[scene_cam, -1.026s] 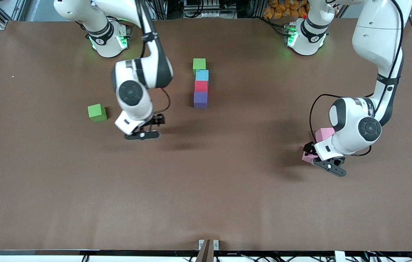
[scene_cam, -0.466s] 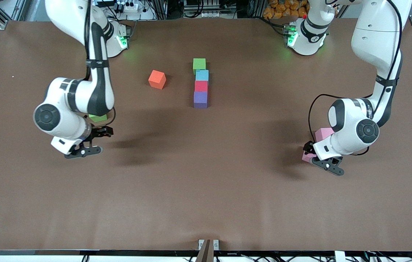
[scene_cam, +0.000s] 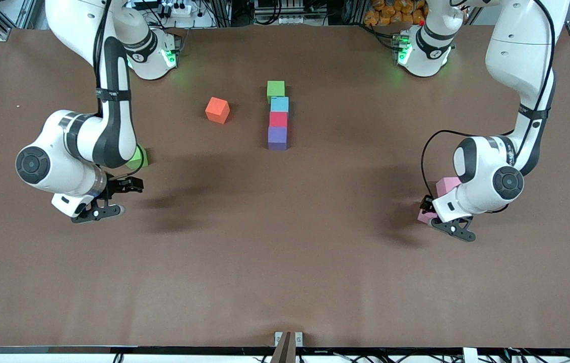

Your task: Arrange blocks into number 1

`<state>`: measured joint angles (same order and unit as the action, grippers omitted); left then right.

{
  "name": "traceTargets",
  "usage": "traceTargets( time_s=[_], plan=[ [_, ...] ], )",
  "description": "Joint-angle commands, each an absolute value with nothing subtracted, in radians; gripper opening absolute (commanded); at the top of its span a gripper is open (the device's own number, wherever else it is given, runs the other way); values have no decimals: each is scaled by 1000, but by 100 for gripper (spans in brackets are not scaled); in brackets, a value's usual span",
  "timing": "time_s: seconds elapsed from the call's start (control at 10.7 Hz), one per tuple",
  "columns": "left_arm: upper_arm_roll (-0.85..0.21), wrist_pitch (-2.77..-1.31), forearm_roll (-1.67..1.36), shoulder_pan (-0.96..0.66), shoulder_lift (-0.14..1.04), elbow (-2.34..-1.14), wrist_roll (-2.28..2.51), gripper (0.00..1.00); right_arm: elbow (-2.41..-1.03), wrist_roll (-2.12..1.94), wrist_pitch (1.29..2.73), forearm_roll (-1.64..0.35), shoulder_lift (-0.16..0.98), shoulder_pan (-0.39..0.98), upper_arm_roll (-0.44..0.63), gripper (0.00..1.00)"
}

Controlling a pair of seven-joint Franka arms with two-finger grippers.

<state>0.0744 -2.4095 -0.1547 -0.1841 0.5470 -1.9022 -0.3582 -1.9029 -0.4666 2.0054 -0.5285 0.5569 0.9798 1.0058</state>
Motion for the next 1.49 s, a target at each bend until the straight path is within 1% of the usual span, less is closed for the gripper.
traceTargets(
  time_s=[0.0,0.09,0.19,0.28,0.37,0.47,0.56,0.65,0.84,1.03,1.31,1.4],
  plan=[
    [46,-2381,-178,-239,516,-1904,-182,0,-1901,-483,1996,-551,528,979,994,100],
    [46,-2379,-178,-286,500,-1904,-79,0,-1895,-479,1990,-551,526,967,971,100],
    [43,-2379,-178,-329,488,-1902,11,0,-1882,-480,1985,-549,516,892,903,100],
    [32,-2379,-179,-374,476,-1896,112,0,-1876,-482,1988,-539,476,786,799,100],
    [17,-2378,-184,-417,477,-1875,221,0,-1876,-480,1991,-534,463,731,740,100],
    [15,-2378,-184,-469,482,-1858,321,0,-1875,-480,1991,-529,463,706,721,100],
    [17,-2378,-184,-518,486,-1839,421,0,-1871,-480,1990,-528,459,659,677,100],
    [17,-2378,-184,-569,491,-1823,516,0,-1864,-480,1991,-499,443,573,590,100],
    [23,-2378,-183,-659,514,-1798,668,0,-1850,-428,1999,-387,413,415,417,100],
    [23,-2378,-181,-722,551,-1752,738,0,-1845,-352,2000,-292,393,292,269,100],
    [25,-2379,-178,-834,647,-1666,837,0,-1858,-217,1999,-77,333,149,77,100],
    [28,-2381,-178,-860,669,-1640,853,0,-1882,-216,2003,-60,307,105,37,100]
  ],
)
